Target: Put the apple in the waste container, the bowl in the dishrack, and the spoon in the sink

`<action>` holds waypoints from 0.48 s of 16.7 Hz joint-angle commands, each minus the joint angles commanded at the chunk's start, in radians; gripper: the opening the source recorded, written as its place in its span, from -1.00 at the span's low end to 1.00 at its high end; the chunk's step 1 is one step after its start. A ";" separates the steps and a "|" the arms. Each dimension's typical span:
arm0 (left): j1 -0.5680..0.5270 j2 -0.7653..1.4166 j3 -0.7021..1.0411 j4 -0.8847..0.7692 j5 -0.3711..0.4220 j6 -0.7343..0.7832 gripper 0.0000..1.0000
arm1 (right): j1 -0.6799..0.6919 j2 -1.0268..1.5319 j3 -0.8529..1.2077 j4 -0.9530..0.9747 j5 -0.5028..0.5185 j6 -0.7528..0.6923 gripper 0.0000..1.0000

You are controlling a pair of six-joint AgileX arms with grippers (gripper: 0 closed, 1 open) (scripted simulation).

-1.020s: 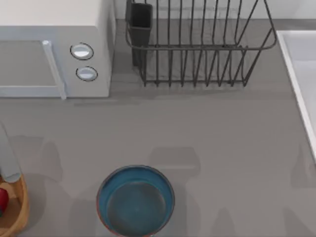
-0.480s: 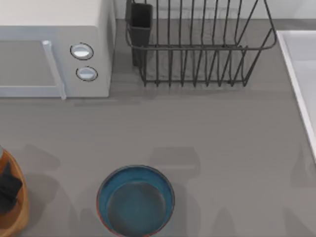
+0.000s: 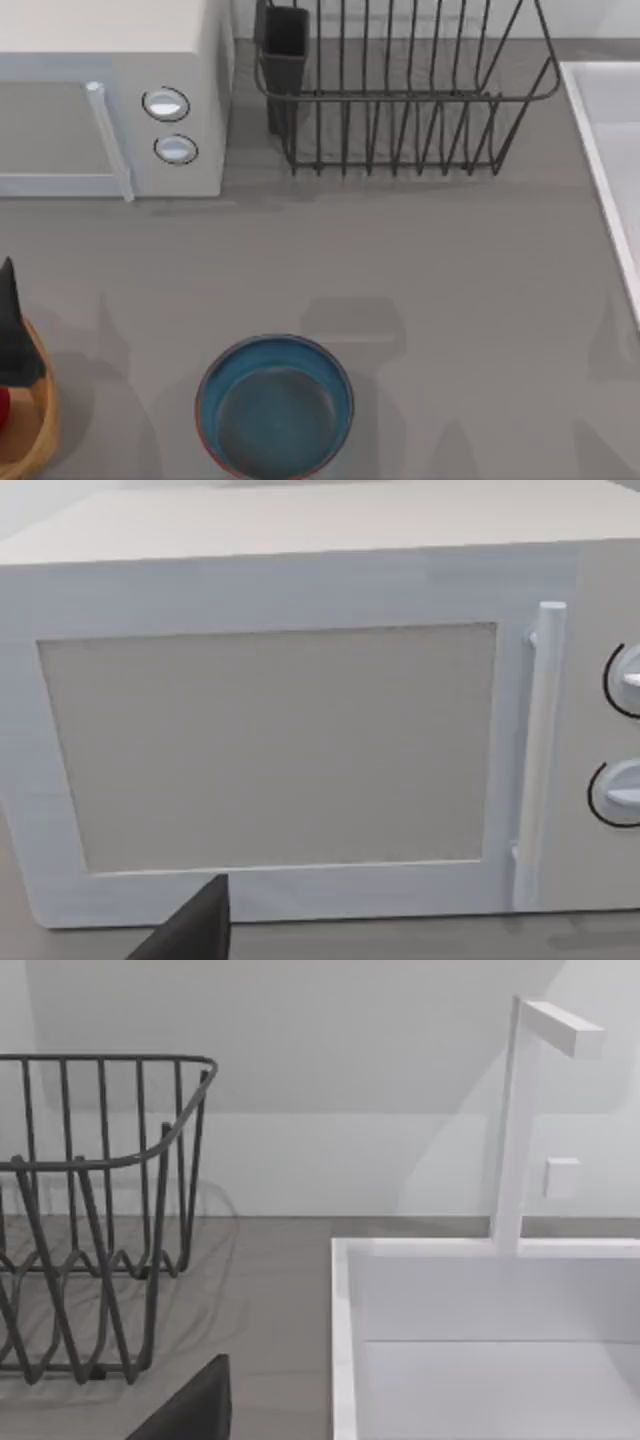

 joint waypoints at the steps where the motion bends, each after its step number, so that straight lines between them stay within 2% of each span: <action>1: 0.006 -0.019 -0.014 0.018 -0.002 -0.024 1.00 | 0.000 0.000 0.000 0.000 0.000 0.000 1.00; 8: 0.012 -0.033 -0.023 0.031 -0.006 -0.042 1.00 | 0.000 0.000 0.000 0.000 0.000 0.000 1.00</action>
